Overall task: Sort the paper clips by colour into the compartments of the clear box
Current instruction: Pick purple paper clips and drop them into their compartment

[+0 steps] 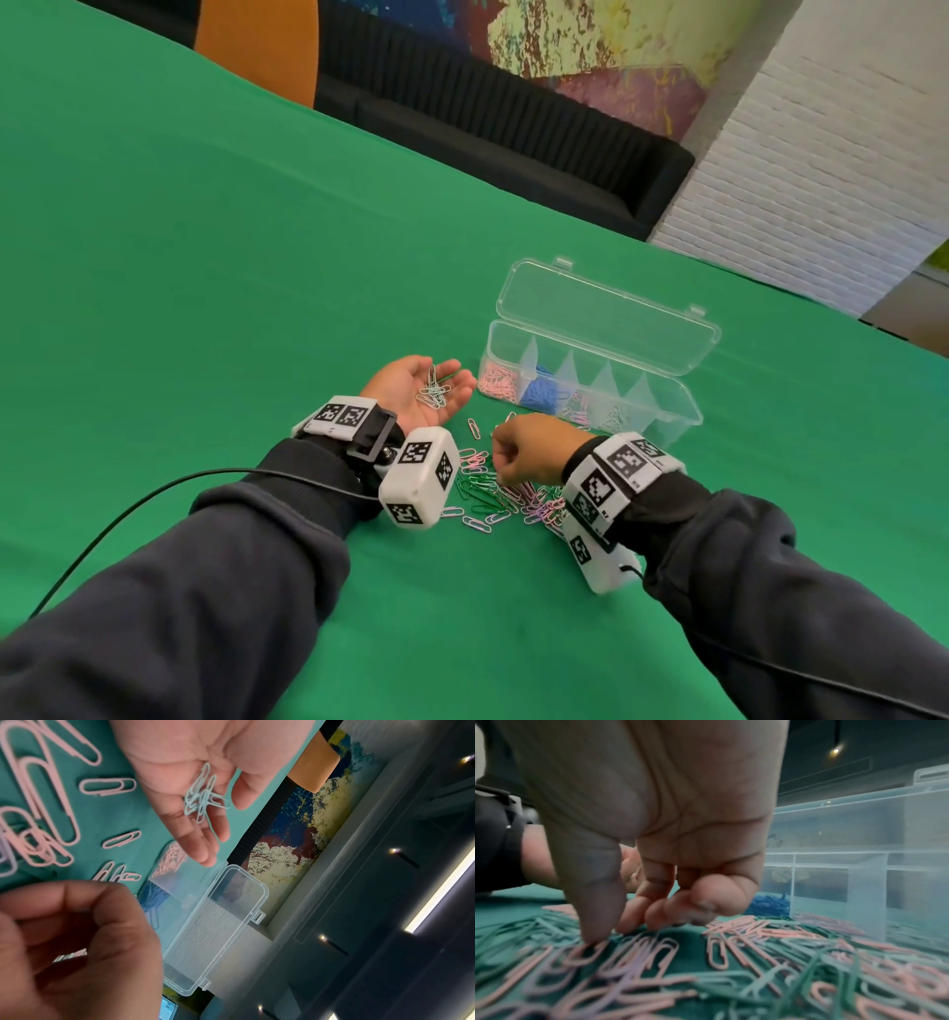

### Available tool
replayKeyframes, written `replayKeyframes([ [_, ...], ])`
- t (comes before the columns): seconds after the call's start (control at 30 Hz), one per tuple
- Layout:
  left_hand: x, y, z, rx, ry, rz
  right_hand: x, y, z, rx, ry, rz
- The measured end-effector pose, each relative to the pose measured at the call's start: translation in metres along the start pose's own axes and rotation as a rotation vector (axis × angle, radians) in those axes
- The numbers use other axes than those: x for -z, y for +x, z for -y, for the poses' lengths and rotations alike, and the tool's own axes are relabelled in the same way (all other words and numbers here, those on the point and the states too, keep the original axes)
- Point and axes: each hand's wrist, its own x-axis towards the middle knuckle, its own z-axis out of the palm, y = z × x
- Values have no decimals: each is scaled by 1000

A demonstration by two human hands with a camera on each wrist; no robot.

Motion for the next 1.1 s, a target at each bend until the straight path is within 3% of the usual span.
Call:
replayKeyframes([
  [0.13,-1,-2,2,30,51,34,7,0,-7,-16,35,-13],
  [0.33,-7,-9,10,173,150,84,36,-9,-7,38,458,-366],
  [0.4,-8,-11,8,209,125,81,36,-13,-3,39,404,-292],
  [0.5,-4,-10,-4,223,43,104,17,-13,5,29,175,-65],
  [0.57,-2,-8,-10,195,18,118,3,-11,9,9,89,-14],
  [0.97,0,-8,-5,107,26,25,-4,-7,-7,-69,181,8],
  [1.1,-2,-7,2,76,89,35,8,-12,-16,-72,314,-79],
])
